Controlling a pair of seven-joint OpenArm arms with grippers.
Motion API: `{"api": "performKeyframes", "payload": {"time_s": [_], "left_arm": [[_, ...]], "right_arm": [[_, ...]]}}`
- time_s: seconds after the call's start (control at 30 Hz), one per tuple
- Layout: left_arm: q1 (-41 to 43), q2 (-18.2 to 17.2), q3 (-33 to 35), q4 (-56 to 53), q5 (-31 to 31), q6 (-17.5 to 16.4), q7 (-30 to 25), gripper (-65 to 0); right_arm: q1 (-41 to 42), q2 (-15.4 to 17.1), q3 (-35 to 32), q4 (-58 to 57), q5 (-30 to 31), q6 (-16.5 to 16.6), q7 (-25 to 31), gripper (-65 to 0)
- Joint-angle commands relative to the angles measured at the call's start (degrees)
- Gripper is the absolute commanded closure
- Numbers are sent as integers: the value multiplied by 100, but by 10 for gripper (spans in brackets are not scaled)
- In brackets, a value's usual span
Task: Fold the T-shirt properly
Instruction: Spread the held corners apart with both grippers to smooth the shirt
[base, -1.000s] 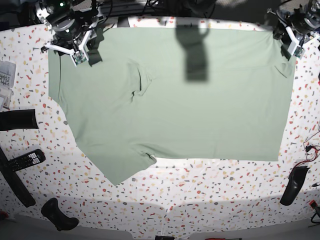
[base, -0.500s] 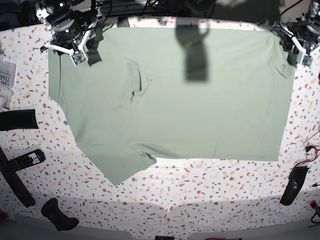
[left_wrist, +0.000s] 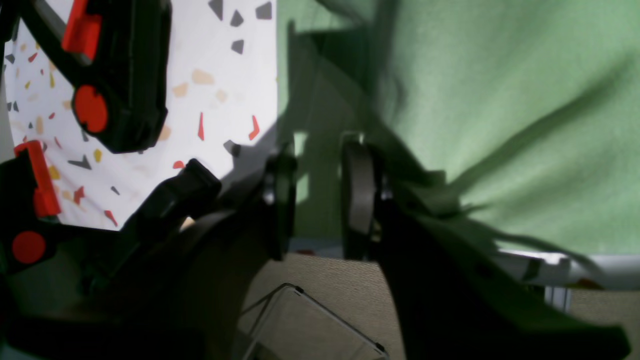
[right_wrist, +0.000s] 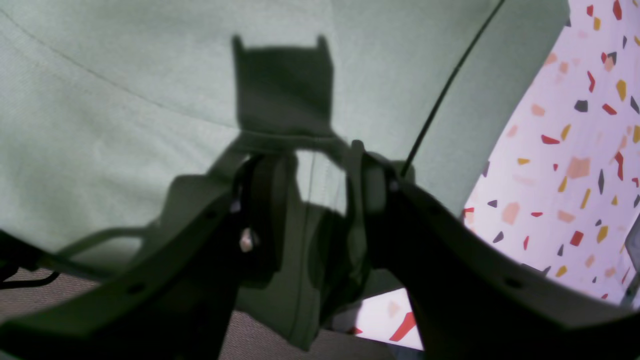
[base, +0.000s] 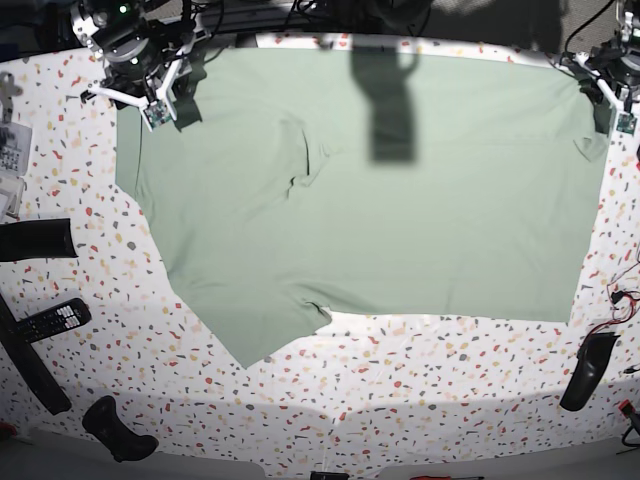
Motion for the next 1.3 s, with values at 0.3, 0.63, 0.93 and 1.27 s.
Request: {"api": "performKeyframes", "payload": {"time_s": [0.3,0.63,0.93,1.27], "left_arm": [[61,-66,-37,1158,-72,24,101,-148],[61,-63,-35,1661,-74,24,304,-148],[92,186,-35,1631,-354,22,254,-148],[76,518,-35,1631,42,20,90,-148]], "right_arm": [[-20,31,22,50,20,-70,-39,-236],[-20,33,37,-544,-28,-70,-175,-236],[-409,48,35,-544,-492,-175,-385,-236],[-719,278,35,-540,-623,-627,-385,-236]]}}
